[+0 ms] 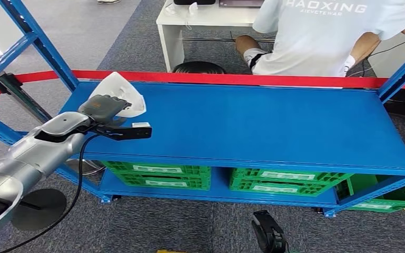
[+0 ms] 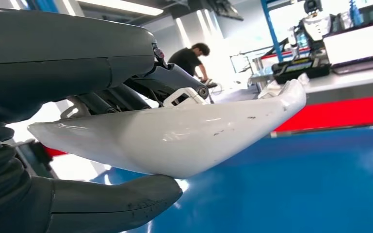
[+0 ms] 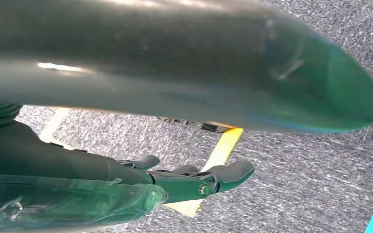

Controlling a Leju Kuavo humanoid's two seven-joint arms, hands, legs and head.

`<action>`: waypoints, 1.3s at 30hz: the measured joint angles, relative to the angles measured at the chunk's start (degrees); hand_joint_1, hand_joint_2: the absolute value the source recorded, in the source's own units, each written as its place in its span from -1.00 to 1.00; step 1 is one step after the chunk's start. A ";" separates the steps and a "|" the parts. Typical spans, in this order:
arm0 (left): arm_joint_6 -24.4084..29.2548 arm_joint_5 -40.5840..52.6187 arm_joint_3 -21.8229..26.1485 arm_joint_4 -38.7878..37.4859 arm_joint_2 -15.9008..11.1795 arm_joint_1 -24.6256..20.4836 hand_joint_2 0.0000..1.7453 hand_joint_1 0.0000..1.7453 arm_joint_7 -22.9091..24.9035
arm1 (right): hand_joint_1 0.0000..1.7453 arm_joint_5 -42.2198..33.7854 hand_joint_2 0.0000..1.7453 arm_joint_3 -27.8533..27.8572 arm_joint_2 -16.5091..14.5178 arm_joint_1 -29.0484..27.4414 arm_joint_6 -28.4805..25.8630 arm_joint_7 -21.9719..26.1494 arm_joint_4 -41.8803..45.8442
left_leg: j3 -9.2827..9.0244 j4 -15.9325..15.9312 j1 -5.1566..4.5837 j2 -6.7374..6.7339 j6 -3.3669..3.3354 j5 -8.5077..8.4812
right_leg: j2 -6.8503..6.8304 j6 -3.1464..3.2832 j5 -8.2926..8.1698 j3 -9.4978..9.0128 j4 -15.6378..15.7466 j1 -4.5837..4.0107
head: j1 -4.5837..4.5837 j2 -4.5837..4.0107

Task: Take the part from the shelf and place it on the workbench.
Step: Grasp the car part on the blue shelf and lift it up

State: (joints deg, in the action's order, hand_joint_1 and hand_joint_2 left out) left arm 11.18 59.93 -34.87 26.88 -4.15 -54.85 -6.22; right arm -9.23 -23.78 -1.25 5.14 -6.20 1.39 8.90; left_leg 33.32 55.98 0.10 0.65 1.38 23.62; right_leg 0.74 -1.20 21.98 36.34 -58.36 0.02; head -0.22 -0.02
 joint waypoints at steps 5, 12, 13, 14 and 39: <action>-1.22 0.58 -0.73 0.60 0.95 -1.96 1.00 1.00 0.01 | -1.00 0.19 -1.00 0.00 -0.02 0.08 0.14 -0.14 0.01 | 0.01 0.00 0.00 0.00 -0.02 -0.01 | 0.00 0.00 -0.01 0.00 0.00 0.00 | 0.01 0.02; -2.26 0.60 -1.58 1.39 1.83 -3.72 1.00 1.00 0.02 | -1.00 0.34 -1.00 0.00 -0.04 0.23 0.34 -0.19 0.16 | 0.02 0.01 0.00 0.00 -0.03 -0.02 | 0.00 0.00 -0.01 0.01 0.00 0.01 | 0.00 0.00; -2.47 0.56 -1.75 1.51 1.91 -3.89 1.00 1.00 0.03 | -1.00 0.35 -1.00 0.00 -0.05 0.26 0.37 -0.19 0.17 | 0.02 0.01 0.00 0.00 -0.03 -0.02 | 0.00 0.00 -0.01 0.01 0.00 0.01 | 0.00 0.00; -2.70 0.48 -1.91 1.61 1.97 -4.06 1.00 1.00 0.05 | -1.00 0.36 -1.00 0.00 -0.07 0.30 0.39 -0.19 0.18 | 0.02 0.01 0.00 0.00 -0.03 -0.02 | 0.00 0.00 -0.01 0.01 0.00 0.01 | 0.00 0.00; -3.73 -1.27 -2.74 2.15 2.38 -4.71 1.00 1.00 1.61 | -1.00 0.71 -1.00 0.01 -0.11 0.38 0.39 -0.10 0.18 | 0.02 0.01 -0.01 0.00 -0.04 -0.02 | 0.00 -0.01 -0.01 0.01 0.00 0.01 | 0.00 0.00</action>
State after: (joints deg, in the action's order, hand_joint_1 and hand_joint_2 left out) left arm 7.45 58.66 -37.62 29.03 -1.77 -59.56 -4.61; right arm -8.52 -23.77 -1.36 5.52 -5.81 1.29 9.07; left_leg 33.35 55.99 0.09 0.64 1.34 23.60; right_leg 0.74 -1.21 21.97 36.35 -58.36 0.03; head -0.22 -0.02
